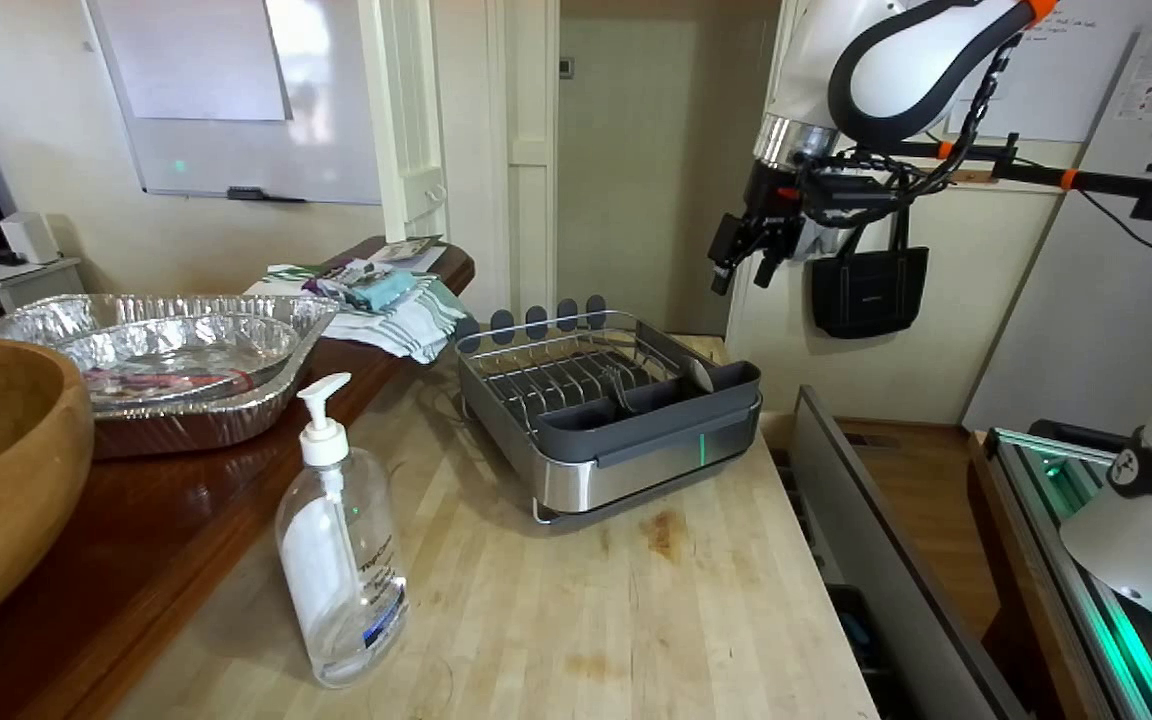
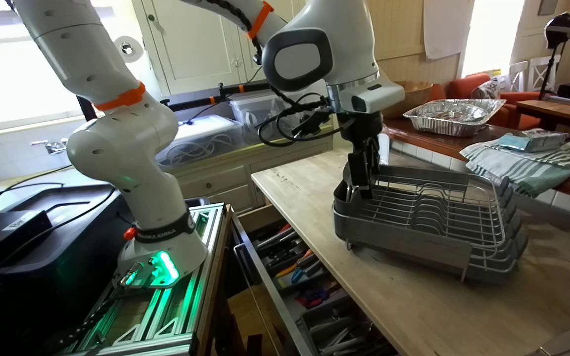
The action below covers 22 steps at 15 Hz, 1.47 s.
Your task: Rotate the dishrack.
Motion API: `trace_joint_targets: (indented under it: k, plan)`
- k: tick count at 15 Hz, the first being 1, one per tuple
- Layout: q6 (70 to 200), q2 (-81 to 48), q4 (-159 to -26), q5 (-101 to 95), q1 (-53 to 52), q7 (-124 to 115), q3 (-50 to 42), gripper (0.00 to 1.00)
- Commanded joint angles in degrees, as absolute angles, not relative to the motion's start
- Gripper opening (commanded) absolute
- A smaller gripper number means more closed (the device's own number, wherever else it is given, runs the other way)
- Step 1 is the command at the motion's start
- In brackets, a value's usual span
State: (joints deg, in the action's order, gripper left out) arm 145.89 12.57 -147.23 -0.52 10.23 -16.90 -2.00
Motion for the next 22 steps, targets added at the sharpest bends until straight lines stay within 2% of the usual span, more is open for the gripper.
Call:
trace_joint_targets:
  k: [1, 13, 22]
  plan:
    - [146.79, 9.84, -145.77, -1.66, 9.94, -18.38, -2.11, 1.00]
    - [154.37, -4.92, -140.00, 2.11, 7.74, -12.87, -3.92, 1.00]
    - [153.73, -12.33, -135.62, 4.43, 7.10, -11.69, -4.40, 1.00]
